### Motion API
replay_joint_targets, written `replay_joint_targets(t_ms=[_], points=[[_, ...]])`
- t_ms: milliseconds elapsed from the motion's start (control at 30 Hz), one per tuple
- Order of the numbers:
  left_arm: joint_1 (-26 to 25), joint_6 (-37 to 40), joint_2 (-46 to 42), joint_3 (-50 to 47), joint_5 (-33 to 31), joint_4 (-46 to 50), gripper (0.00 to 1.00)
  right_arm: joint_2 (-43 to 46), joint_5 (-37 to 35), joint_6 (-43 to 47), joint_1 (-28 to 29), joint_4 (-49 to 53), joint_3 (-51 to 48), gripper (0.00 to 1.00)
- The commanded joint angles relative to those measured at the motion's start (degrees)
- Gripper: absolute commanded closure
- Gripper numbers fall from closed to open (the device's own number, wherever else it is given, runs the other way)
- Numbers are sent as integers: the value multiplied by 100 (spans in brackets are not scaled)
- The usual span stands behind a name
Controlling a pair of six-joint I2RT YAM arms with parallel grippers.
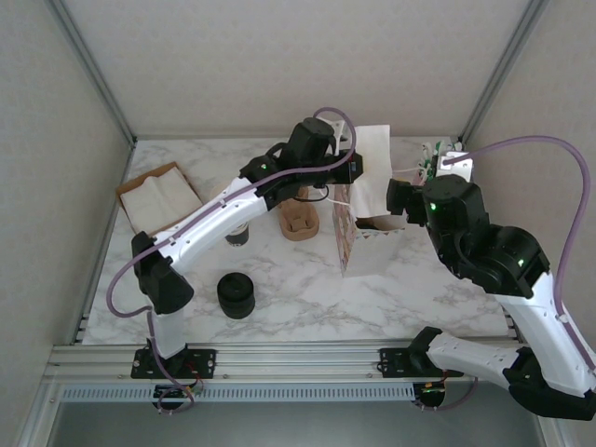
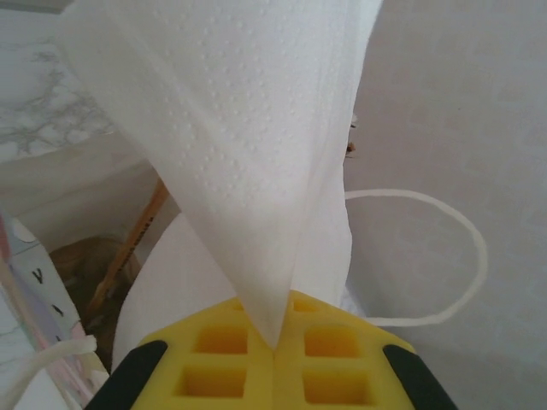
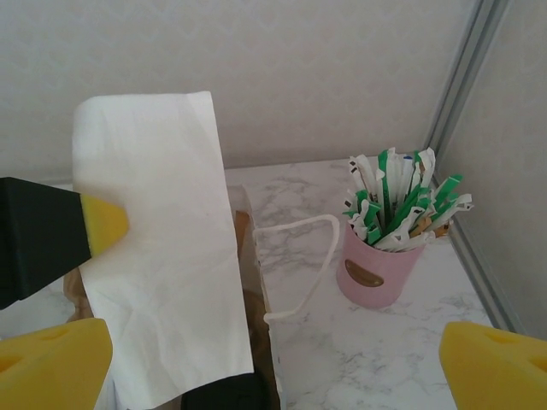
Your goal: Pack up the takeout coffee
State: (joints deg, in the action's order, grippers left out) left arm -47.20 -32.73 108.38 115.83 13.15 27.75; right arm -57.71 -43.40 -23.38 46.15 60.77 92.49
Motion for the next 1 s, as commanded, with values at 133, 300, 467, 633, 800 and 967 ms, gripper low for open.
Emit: replay_joint_targets(t_ms=[133,300,467,633,800,967], points=[[-283,396,700,1195,-1080,1232,100,-115,106,44,-109,-69,-64,1],[-456,530,1105,1830,-1602,1834,100,-182,310,60,-252,-116,-108,1],[-556,544,1217,1952,-1987,2108,100,-230,549,70,-495,-153,-167,1],[-659,505,1326,1921,-2093,2278,100,-257,773,69,-678,-202,-222,1],[-681,496,1445,1932,-2077,2312,100,-273,905,99,-813,-246,-229,1],[-685,494,1593,2034,-2005,2389,100,-278,995,108,-889,-267,-263,1]])
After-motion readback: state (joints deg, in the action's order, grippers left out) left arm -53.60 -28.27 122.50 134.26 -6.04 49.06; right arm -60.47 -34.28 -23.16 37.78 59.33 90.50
